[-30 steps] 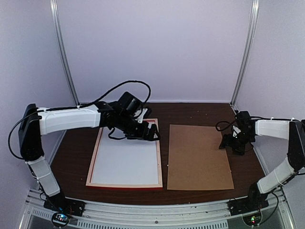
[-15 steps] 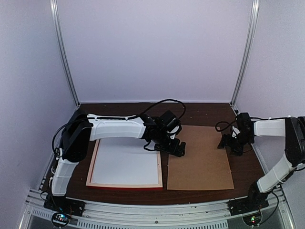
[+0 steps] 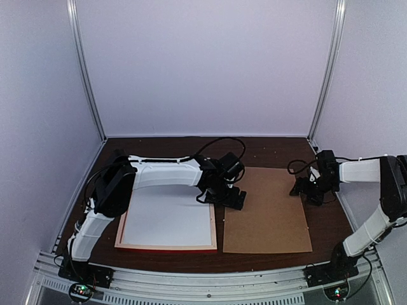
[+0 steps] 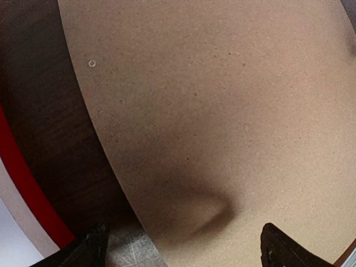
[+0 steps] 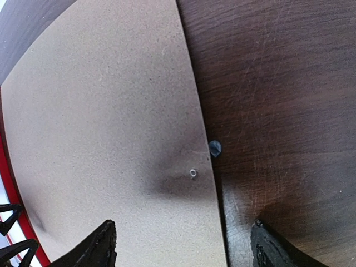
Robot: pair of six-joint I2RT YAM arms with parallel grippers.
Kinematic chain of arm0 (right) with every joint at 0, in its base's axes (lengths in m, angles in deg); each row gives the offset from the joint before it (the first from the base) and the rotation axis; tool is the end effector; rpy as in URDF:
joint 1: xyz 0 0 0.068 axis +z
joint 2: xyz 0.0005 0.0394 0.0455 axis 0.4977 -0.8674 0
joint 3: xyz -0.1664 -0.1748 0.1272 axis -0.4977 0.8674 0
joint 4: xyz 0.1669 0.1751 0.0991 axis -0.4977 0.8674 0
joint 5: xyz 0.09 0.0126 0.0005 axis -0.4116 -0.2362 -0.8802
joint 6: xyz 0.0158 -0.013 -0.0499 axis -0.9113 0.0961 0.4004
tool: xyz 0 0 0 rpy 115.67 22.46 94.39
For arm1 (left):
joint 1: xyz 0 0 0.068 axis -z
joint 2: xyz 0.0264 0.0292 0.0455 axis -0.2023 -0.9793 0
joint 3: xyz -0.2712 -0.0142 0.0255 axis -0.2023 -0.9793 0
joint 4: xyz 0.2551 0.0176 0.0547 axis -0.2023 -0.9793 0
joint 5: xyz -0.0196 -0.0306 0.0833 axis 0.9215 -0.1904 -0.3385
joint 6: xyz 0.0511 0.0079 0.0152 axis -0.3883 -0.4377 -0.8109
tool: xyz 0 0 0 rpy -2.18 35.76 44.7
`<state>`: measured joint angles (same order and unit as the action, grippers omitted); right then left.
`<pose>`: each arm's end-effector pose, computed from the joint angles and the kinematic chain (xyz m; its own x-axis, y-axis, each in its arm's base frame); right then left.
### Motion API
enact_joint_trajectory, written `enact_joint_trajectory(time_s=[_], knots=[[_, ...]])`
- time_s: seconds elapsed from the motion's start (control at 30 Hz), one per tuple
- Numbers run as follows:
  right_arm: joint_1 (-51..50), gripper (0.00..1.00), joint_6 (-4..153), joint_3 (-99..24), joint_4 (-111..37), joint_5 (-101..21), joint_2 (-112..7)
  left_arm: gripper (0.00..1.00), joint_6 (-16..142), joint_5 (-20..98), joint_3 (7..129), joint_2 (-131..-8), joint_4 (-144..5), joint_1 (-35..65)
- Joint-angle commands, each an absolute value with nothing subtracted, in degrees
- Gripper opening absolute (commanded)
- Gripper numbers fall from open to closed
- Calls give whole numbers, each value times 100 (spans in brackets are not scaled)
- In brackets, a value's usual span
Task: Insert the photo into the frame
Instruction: Adjust the backboard at the center of the board.
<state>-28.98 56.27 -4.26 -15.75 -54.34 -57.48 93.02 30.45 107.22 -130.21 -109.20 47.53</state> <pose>0.2648 0.0173 0.1529 -0.8961 0.3821 -0.2259 0.2380 0.8432 0.4821 0.2605 -0.4368 0.1551 -0.9069 0.2303 -0.3527 0.3455 0.8856 -0.3103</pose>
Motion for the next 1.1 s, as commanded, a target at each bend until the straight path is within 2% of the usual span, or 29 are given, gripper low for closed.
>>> enact_joint_trajectory(time_s=[0.0, 0.4, 0.8, 1.07], knots=[[-2914, 81, 5604, -202, -1659, -5854, -5910, 96, 9636, 3034, 10854, -13192, -10937, 4738], [-2914, 74, 5427, -149, -1759, -6896, -5661, 95, 9978, 3744, 10118, -12874, -10015, 4731], [-2912, 54, 4981, -370, -1618, -8272, -4641, 94, 9971, 4031, 9907, -12618, -9590, 4731], [-2909, 46, 4954, -595, -1277, -8730, -4110, 93, 9958, 4238, 9833, -12440, -9388, 4688]])
